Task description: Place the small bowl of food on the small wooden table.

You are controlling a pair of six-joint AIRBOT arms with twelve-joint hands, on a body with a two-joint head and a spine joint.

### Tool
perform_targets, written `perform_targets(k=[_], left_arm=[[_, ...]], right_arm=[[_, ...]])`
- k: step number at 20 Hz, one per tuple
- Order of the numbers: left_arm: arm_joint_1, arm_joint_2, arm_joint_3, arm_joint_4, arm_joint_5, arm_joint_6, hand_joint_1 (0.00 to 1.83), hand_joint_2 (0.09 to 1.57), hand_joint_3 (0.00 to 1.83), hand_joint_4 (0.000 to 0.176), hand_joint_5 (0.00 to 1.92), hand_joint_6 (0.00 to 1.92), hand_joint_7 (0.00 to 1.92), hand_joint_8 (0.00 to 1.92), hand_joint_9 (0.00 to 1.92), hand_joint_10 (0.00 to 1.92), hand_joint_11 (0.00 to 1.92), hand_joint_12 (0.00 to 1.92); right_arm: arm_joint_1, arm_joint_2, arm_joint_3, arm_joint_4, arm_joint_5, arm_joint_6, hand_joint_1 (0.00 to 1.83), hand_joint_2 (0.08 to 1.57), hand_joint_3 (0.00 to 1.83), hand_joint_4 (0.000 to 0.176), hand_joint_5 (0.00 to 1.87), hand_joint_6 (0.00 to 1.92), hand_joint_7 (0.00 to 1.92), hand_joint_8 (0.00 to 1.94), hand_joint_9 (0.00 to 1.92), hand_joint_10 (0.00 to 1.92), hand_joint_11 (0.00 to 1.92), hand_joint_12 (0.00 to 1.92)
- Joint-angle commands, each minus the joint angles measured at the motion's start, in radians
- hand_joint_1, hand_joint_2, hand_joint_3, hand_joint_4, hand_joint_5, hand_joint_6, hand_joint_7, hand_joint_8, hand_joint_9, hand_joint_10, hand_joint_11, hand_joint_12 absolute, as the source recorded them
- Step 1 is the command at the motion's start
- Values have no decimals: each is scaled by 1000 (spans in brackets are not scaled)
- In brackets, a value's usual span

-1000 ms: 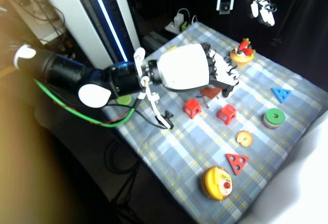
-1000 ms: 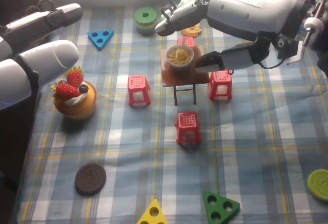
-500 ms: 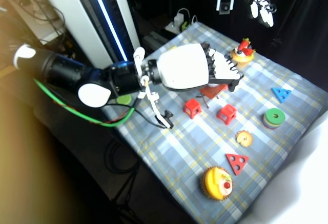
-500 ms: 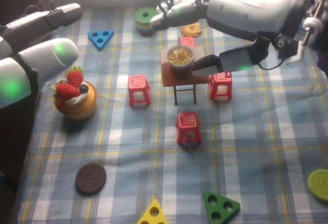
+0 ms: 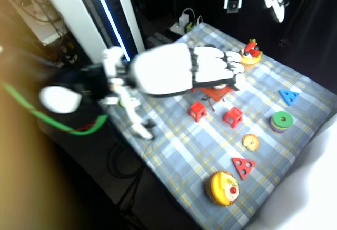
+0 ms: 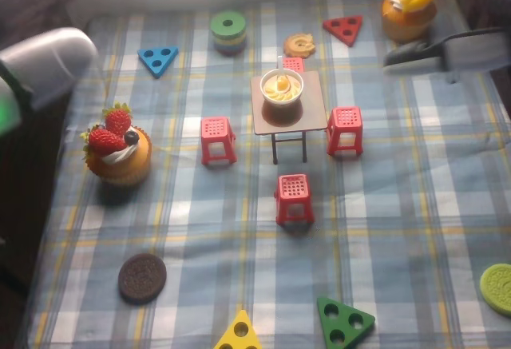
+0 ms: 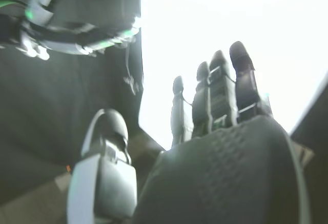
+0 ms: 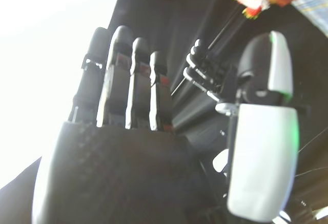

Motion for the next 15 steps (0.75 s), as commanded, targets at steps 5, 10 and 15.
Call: perform_targets(k=[5,10,15], left_arm=[[30,12,13,14,-311,-134,389,1073,0,90,135,0,201,1,171,7,0,549],[30,-25,18,38,-390,-206,285,1057,0,38,27,0,170,1,202,6,0,756],[30,-59,36,35,-431,-282,244,1275,19,10,73,10,211,6,262,17,0,719]], right_arm=[[-300,81,-108,287,501,-97,851,1093,0,36,312,2,465,4,508,14,3,977],[-573,76,-168,500,755,-102,629,1133,9,10,320,7,490,3,557,18,46,1024],[-632,67,-211,518,820,-102,635,1218,9,134,20,0,197,0,257,2,14,258]])
